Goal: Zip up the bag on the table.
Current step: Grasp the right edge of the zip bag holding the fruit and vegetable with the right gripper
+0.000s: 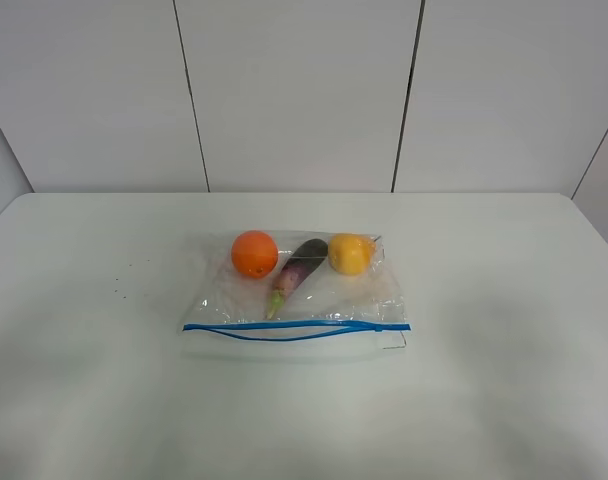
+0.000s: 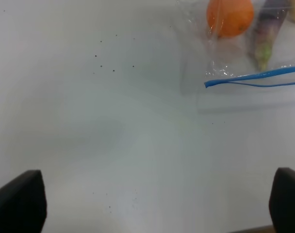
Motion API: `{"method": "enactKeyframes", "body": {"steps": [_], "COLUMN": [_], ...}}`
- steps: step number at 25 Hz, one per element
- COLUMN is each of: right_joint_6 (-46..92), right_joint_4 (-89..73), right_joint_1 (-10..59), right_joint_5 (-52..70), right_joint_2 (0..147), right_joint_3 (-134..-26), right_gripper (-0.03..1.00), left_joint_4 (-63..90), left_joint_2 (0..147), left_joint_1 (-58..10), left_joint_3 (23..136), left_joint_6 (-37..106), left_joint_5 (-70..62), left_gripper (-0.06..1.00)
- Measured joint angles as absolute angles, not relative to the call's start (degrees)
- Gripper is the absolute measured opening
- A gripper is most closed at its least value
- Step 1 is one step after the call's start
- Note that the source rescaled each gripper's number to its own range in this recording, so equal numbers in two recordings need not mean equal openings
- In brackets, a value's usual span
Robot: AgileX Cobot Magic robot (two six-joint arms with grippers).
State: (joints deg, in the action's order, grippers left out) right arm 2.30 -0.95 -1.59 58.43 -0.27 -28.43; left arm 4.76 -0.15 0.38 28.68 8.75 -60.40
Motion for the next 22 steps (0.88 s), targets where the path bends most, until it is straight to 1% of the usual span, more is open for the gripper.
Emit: {"method": "enactKeyframes", "body": {"steps": [22], "right_joint_6": [1.5], "right_joint_4": [-1.1], "right_joint_1": [-1.6], "right_joint_5": [57.6], "right_joint_2": [-0.3], "right_joint_3": [-29.1], "right_gripper": [1.00], "left_joint_4": [4.8], "left_joint_2": [-0.1], "left_joint_1": [0.4], "left_joint_3": [28.7], "left_joint_6": [8.8], "left_joint_5": [-60.4], "left_gripper": [1.00]}}
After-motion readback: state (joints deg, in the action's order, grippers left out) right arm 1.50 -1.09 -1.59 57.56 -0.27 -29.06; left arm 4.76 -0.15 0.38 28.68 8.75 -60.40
